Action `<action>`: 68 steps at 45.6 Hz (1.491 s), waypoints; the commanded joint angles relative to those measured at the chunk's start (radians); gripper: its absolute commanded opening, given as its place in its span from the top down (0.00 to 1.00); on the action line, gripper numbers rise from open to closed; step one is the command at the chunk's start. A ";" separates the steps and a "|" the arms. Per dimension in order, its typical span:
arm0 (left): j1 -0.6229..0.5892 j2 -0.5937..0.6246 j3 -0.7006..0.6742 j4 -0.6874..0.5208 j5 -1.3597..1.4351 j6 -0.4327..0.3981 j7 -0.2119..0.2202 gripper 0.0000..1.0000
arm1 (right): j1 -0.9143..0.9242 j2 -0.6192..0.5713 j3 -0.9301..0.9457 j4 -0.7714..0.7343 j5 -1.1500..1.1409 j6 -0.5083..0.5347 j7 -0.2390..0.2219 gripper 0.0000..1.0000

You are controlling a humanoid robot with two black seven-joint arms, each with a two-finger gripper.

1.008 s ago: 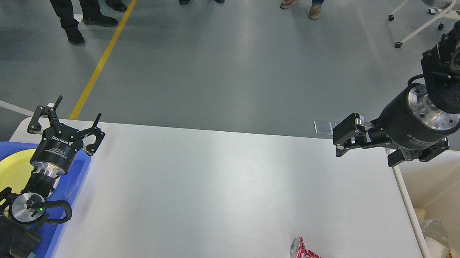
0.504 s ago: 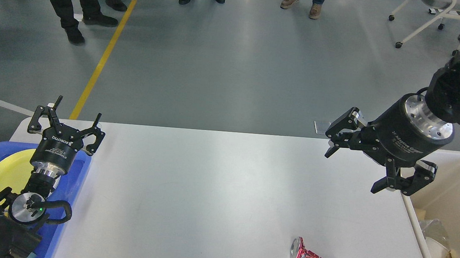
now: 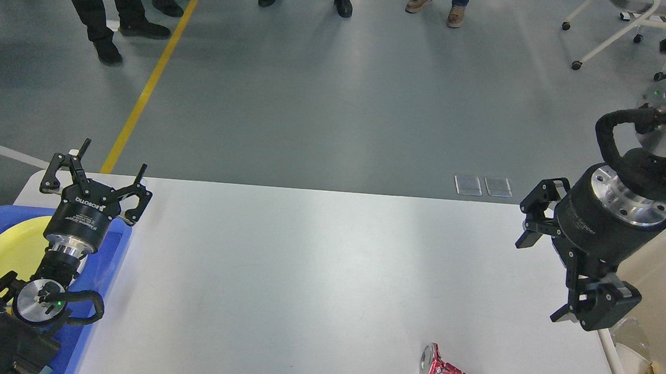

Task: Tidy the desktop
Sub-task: 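Lower the right gripper onto the crushed red can and grasp it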

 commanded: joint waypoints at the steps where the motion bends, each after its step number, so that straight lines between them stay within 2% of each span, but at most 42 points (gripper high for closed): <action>1: 0.000 0.000 -0.001 0.000 0.000 0.000 0.000 0.04 | -0.008 -0.004 0.002 -0.005 0.056 -0.019 0.002 0.01; 9: 0.000 0.000 0.000 0.000 0.000 0.000 0.000 0.04 | -0.049 -0.025 0.003 -0.012 0.044 -0.011 0.022 0.01; 22: 0.000 0.000 0.000 0.000 0.000 0.000 0.000 0.04 | -0.261 -0.073 0.042 -0.072 0.055 -0.017 0.152 0.01; 25: 0.000 0.000 0.000 0.000 0.000 0.000 0.000 0.04 | -0.313 -0.078 0.051 -0.077 0.056 -0.019 0.227 0.02; 31: 0.000 0.000 0.000 0.000 0.000 0.000 0.000 0.04 | -0.431 -0.114 0.085 -0.078 0.055 -0.017 0.449 0.02; 35: 0.000 0.000 0.000 0.000 0.000 0.000 0.000 0.04 | -0.540 -0.117 0.137 -0.078 0.053 -0.017 0.569 0.03; 38: 0.000 0.000 0.000 0.000 0.000 0.000 0.000 0.04 | -0.612 -0.113 0.161 -0.078 0.049 -0.017 0.634 0.03; 40: 0.000 0.000 0.000 0.000 0.000 0.000 0.000 0.04 | -0.650 -0.107 0.175 -0.078 0.044 -0.017 0.658 0.03; 48: 0.000 0.000 0.000 0.000 0.001 0.000 0.000 0.04 | -0.776 -0.070 0.275 -0.078 0.061 -0.019 0.661 0.03; 51: 0.000 0.000 -0.001 0.000 0.000 0.000 0.000 0.04 | -0.827 -0.053 0.302 -0.083 0.056 -0.025 0.663 0.07; 61: 0.000 0.000 0.000 0.000 0.000 0.000 0.000 0.04 | -0.940 -0.015 0.370 -0.169 0.047 -0.130 0.671 0.07; 68: 0.000 0.000 -0.001 0.000 0.000 0.000 0.000 0.04 | -1.008 0.008 0.370 -0.235 0.050 -0.164 0.669 0.06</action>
